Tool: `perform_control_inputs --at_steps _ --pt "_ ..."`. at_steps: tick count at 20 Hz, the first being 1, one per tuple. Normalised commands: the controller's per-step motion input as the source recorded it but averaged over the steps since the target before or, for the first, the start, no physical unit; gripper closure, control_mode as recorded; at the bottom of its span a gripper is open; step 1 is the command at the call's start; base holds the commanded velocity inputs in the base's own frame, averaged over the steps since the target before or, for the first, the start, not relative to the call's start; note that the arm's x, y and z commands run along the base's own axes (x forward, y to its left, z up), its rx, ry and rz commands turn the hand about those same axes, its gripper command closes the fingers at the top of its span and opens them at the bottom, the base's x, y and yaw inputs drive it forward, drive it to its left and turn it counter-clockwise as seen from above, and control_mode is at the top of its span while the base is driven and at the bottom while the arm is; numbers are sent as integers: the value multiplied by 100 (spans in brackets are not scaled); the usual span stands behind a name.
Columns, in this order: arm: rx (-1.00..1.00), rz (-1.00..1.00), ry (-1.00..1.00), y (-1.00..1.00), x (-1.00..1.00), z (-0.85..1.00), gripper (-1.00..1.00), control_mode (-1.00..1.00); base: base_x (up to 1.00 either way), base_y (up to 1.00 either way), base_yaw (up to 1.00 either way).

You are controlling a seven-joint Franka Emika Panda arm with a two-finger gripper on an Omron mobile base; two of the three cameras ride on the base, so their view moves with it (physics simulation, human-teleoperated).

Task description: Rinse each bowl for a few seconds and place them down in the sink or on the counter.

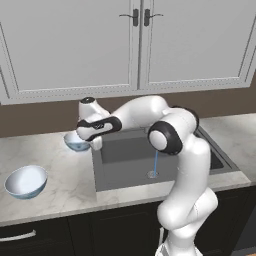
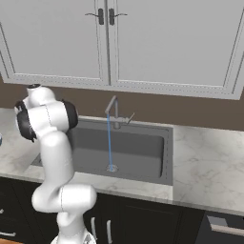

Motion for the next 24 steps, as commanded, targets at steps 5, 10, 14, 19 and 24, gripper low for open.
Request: perform_control_inputs --at_steps 5,10,14,19,24 --pt "-2 -35 -6 -16 -16 24 100 -100 0 0 0" --pt "-2 -33 -3 -28 -15 19 100 -100 0 0 0" --pt "1 -31 1 -45 -17 -18 100 -100 0 0 0" --pt "0 -22 0 -33 -29 -28 100 -100 0 0 0" --pt "-7 -19 -10 -22 -31 -14 100 -100 0 0 0"
